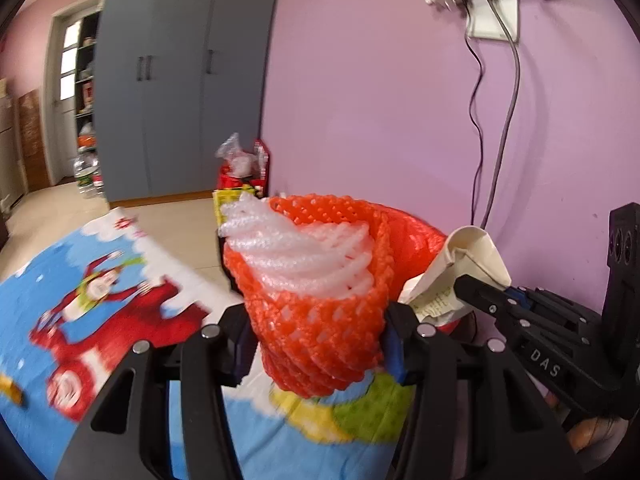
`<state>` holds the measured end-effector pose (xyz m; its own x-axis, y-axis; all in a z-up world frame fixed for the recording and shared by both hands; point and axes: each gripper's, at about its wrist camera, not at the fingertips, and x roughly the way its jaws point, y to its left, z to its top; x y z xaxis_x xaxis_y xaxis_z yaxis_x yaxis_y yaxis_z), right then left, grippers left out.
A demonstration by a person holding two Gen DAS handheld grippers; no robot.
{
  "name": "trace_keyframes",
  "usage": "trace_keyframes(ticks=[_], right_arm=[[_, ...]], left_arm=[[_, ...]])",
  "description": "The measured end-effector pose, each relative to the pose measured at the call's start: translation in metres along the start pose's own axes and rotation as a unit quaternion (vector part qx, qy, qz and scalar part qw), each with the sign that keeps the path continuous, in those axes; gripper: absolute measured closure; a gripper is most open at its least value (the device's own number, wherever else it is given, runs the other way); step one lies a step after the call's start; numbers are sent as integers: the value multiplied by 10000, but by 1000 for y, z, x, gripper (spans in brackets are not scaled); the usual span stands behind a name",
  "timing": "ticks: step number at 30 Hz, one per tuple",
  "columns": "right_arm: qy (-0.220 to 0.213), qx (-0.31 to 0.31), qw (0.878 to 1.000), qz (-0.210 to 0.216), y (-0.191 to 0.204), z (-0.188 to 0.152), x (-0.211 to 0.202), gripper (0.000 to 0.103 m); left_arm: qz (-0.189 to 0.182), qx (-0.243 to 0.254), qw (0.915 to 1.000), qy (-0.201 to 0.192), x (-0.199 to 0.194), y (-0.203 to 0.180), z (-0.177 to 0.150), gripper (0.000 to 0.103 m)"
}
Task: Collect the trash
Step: 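Open both grippers to drop the orange nets and paper cup into the bucket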
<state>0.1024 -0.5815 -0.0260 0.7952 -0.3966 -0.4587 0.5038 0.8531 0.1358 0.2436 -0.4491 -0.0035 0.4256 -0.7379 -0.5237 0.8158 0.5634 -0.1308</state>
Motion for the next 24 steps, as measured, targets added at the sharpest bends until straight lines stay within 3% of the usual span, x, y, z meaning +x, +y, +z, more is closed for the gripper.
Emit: trace_keyframes(ticks=[13, 18, 20, 22, 23, 24], right_arm=[[142, 269, 9993, -230, -49, 12, 55, 83], [222, 309, 9990, -223, -58, 13, 77, 82], [255, 314, 9989, -246, -61, 12, 79, 80], [232, 275, 9990, -270, -62, 8, 79, 61], [191, 270, 9990, -285, -63, 7, 77, 37], [149, 270, 9991, -280, -64, 6, 74, 34]], left_arm=[[-544, 97, 9978, 367, 94, 0, 19, 50], [-763, 170, 9958, 466, 117, 5, 20, 45], [-780, 267, 9950, 572, 125, 4, 18, 38], [-658, 339, 9957, 557, 130, 8, 18, 30], [-668, 318, 9957, 549, 130, 11, 16, 23], [-676, 304, 9958, 541, 129, 13, 15, 20]])
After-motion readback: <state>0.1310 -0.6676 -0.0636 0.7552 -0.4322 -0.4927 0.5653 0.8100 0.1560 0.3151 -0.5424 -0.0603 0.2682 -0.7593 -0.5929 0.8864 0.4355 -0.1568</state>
